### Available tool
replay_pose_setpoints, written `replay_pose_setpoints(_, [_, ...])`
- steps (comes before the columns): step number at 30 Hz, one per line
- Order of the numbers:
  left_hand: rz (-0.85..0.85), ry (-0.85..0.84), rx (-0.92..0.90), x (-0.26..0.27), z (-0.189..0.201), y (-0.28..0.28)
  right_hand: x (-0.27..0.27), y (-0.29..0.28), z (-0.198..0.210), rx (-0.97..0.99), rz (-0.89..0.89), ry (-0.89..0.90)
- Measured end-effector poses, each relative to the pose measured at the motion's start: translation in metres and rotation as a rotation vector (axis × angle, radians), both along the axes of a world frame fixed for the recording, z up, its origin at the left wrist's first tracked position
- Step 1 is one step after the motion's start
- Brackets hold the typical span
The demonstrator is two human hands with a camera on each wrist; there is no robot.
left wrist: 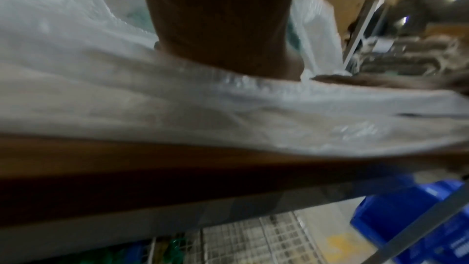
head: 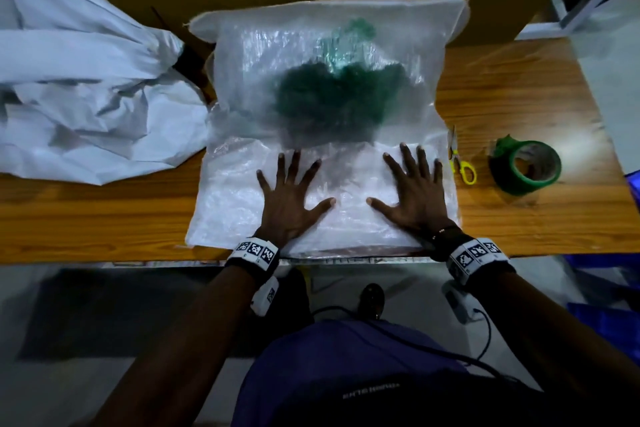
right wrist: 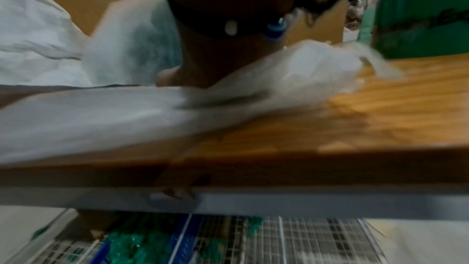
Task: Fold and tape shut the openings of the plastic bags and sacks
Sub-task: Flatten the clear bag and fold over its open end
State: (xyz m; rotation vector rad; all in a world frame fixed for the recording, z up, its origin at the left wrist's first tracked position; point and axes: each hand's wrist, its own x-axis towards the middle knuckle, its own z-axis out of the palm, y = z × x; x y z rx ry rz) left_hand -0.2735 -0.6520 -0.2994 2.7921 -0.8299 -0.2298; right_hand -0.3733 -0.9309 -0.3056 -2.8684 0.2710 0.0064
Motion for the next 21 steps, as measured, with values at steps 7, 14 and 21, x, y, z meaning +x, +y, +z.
replay_pose_setpoints(7, [0.080, -0.100, 0.070, 0.009, 0.005, 0.095, -0.011, 0.056, 0.004, 0.055, -0.037, -0.004])
replay_pose_setpoints(14, [0.081, -0.086, 0.094, 0.009, -0.017, 0.116, -0.019, 0.056, -0.004, 0.016, -0.036, 0.028])
replay_pose_setpoints(21, [0.078, -0.013, 0.038, 0.012, -0.012, 0.116, -0.016, 0.057, -0.003, -0.008, -0.035, 0.074])
